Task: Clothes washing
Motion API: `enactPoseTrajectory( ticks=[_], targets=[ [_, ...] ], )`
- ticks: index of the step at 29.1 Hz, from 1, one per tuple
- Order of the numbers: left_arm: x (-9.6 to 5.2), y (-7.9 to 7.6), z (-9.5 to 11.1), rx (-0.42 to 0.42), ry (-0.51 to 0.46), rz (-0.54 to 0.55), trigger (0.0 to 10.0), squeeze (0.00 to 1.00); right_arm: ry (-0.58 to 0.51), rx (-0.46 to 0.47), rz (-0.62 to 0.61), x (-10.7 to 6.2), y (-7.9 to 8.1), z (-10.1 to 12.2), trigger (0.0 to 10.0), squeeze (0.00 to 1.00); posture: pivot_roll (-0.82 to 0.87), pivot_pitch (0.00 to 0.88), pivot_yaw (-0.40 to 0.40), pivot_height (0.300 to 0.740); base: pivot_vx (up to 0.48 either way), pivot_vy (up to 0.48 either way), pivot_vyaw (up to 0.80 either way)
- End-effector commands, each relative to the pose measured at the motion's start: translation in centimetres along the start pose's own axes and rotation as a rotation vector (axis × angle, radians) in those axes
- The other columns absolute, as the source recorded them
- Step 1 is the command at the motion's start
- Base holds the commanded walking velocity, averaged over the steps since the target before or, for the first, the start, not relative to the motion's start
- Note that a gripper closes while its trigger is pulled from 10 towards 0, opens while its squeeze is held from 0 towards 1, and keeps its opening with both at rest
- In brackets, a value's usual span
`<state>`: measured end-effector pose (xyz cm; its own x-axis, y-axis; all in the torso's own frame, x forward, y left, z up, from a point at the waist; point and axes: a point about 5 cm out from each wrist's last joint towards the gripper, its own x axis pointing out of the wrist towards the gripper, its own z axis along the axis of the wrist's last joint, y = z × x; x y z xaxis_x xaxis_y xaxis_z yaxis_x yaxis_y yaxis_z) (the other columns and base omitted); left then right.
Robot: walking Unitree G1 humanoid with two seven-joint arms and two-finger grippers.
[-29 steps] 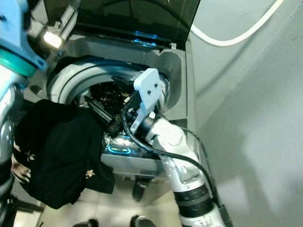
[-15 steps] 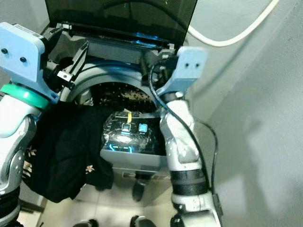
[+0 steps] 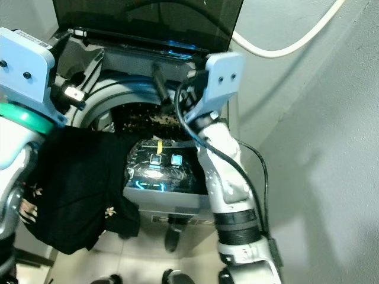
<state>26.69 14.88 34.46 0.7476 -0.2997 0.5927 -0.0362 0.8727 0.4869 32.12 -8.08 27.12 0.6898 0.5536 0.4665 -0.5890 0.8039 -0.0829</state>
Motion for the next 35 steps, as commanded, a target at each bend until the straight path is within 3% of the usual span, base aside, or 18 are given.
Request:
enactPoseTrajectory(
  ticks=[1, 4, 7, 10, 14, 20, 25, 27, 29, 35],
  targets=[
    [0.4, 1.2, 1.1, 0.062, -0.060, 0.030, 10.0, 0.00, 0.019, -0.006, 0.127, -0.2, 1.4, 0.0, 10.0, 0.00, 0.12, 0.083, -0.036, 0.740, 0.000, 0.000, 0.00],
    [1.0, 2.5, 2.1, 0.117, -0.104, 0.064, 10.0, 0.00, 0.041, -0.007, 0.221, -0.3, 2.6, -0.5, 10.0, 0.00, 0.12, 0.081, -0.036, 0.740, 0.000, 0.000, 0.00],
    [1.2, 2.7, 2.6, 0.133, -0.123, 0.068, 10.0, 0.00, 0.064, 0.004, 0.303, -0.3, 4.0, -1.2, 10.0, 0.00, 0.13, 0.079, -0.035, 0.740, 0.000, 0.000, 0.00],
    [1.2, 1.7, 2.9, 0.105, -0.133, 0.037, 10.0, 0.00, 0.115, 0.033, 0.460, -1.0, 6.3, -2.3, 10.0, 0.00, 0.14, 0.076, -0.035, 0.740, 0.000, 0.000, 0.00],
    [1.2, 0.4, 2.9, 0.077, -0.139, 0.002, 10.0, 0.00, 0.146, 0.020, 0.521, -1.5, 7.2, -2.9, 10.0, 0.00, 0.13, 0.074, -0.032, 0.740, 0.000, 0.000, 0.00],
    [1.5, -0.7, 3.1, 0.066, -0.161, -0.034, 10.0, 0.00, 0.179, -0.016, 0.598, -2.2, 7.6, -3.2, 10.0, 0.00, 0.13, 0.074, -0.027, 0.740, 0.000, 0.000, 0.00],
    [1.8, -0.8, 3.1, 0.069, -0.167, -0.040, 10.0, 0.00, 0.178, -0.029, 0.616, -2.3, 7.6, -3.0, 10.0, 0.00, 0.13, 0.077, -0.024, 0.740, 0.000, 0.000, 0.00],
    [1.7, -1.0, 2.7, 0.059, -0.151, -0.046, 10.0, 0.00, 0.228, -0.135, 0.587, -2.1, 7.4, -3.7, 10.0, 0.00, 0.13, 0.085, -0.024, 0.740, 0.000, 0.000, 0.00],
    [1.7, -1.1, 2.6, 0.051, -0.141, -0.047, 10.0, 0.00, 0.253, -0.183, 0.580, -2.1, 7.2, -4.1, 10.0, 0.00, 0.13, 0.087, -0.025, 0.740, 0.000, 0.000, 0.00],
    [1.3, -1.3, 2.2, 0.026, -0.113, -0.048, 10.0, 0.00, 0.296, -0.243, 0.586, -2.3, 6.7, -4.6, 10.0, 0.00, 0.13, 0.093, -0.029, 0.740, 0.000, 0.000, 0.00]
  ],
)
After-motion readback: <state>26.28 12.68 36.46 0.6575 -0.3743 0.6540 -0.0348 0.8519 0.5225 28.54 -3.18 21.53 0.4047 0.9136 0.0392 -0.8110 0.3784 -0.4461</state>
